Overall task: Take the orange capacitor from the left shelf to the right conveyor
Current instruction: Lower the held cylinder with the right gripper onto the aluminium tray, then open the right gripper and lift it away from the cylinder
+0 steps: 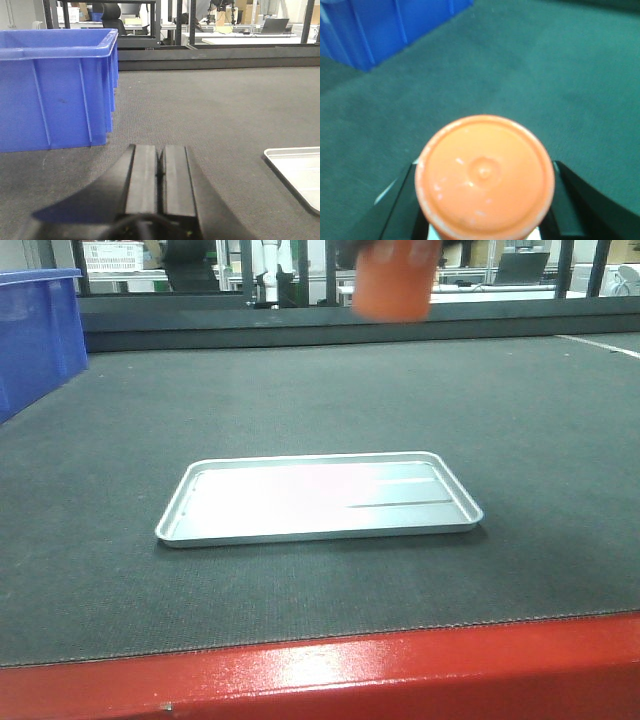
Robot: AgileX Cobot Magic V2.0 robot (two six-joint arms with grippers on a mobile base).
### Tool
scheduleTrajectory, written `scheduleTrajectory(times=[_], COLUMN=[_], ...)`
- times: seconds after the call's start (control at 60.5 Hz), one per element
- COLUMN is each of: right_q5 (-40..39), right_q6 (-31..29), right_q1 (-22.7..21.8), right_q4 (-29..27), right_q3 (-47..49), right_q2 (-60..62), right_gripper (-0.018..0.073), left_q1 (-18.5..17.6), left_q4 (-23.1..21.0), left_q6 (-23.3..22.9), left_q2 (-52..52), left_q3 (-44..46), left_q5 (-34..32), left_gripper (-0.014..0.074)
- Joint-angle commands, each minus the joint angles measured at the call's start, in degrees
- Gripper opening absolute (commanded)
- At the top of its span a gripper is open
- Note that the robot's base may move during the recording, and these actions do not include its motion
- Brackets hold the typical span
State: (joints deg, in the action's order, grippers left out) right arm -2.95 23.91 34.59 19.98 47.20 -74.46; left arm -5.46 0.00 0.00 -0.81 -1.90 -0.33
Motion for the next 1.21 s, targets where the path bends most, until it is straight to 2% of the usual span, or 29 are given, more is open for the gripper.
scheduleTrajectory(times=[0.0,0.248,0.579,0.661,0.727,0.81,1.19], right_q5=[-8.22,-19.77,-21.29,-21.78,-22.39,-23.44,-23.48], right_q6=[0.08,-5.16,-6.56,-6.49,-6.45,-6.45,-6.45], right_q1=[-0.67,-0.67,-1.43,-1.43,-1.43,-1.43,-1.43], right_q4=[0.13,0.79,0.74,0.69,-0.54,-2.57,-2.66], right_q3=[2.10,2.61,7.05,7.54,7.54,7.54,7.54], right_q2=[-2.66,-13.53,-24.44,-24.98,-24.91,-24.91,-23.62], right_gripper=[0.0058,0.0058,0.0070,0.0176,0.0349,0.0649,0.0632], left_q1=[-0.17,-0.17,-0.17,-0.17,-0.17,-0.17,-0.17], left_q4=[-0.31,-0.31,-0.31,-0.31,-0.31,-0.31,-0.31], left_q6=[-0.38,0.00,0.00,0.00,0.00,0.00,0.00], left_q2=[0.58,0.58,0.58,0.58,0.58,0.58,0.58], left_q3=[0.45,0.45,0.45,0.45,0.45,0.45,0.45], left_q5=[-4.84,-4.84,-4.84,-4.84,-4.84,-4.84,-4.84], left_gripper=[-0.0105,-0.0105,-0.0105,-0.0105,-0.0105,-0.0105,-0.0105])
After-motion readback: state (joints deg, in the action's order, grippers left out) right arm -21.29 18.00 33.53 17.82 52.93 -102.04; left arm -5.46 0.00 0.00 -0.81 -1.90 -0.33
